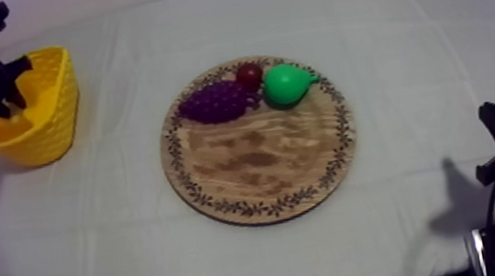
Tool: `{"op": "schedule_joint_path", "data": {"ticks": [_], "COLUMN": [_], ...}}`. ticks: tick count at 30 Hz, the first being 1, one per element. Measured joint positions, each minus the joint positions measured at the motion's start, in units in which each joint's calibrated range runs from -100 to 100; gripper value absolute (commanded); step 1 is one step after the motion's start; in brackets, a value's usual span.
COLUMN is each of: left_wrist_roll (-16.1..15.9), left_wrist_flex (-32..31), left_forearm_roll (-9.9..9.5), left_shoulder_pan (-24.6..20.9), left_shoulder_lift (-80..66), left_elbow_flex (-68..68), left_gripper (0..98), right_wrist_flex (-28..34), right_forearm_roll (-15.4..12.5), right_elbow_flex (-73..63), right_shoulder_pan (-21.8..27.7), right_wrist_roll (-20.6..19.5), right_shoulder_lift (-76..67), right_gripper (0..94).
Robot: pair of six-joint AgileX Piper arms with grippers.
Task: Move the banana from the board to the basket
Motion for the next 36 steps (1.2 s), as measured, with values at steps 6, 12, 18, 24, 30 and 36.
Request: {"op": "schedule_joint_path", "data": {"ticks": [6, 12, 18, 24, 30, 36], "left_wrist_roll": [-0.6, -0.9, -1.2, -0.3, -1.8, -6.7], "left_wrist_flex": [-3.0, -4.6, -6.9, -8.7, -10.5, -12.9], "left_forearm_roll": [0.64, 1.30, 1.15, 0.75, 1.27, 3.35], "left_shoulder_pan": [0.0, 0.2, 1.3, 1.7, 1.8, 2.3], "left_shoulder_lift": [3.7, 5.2, 4.3, 1.8, -3.1, -11.6], "left_elbow_flex": [0.0, 0.1, 2.0, 4.0, 4.5, 7.4], "left_gripper": [24.9, 29.8, 41.7, 43.5, 11.9, 1.5], "right_wrist_flex": [0.0, 0.0, 0.0, 0.0, 0.0, 0.0], "right_forearm_roll": [0.0, 0.0, 0.0, 0.0, 0.0, 0.0], "right_elbow_flex": [0.0, 0.0, 0.0, 0.0, 0.0, 0.0], "right_shoulder_pan": [0.0, 0.0, 0.0, 0.0, 0.0, 0.0], "right_wrist_roll": [0.0, 0.0, 0.0, 0.0, 0.0, 0.0], "right_shoulder_lift": [0.0, 0.0, 0.0, 0.0, 0.0, 0.0], "right_gripper": [0.5, 0.5, 0.5, 0.5, 0.5, 0.5]}}
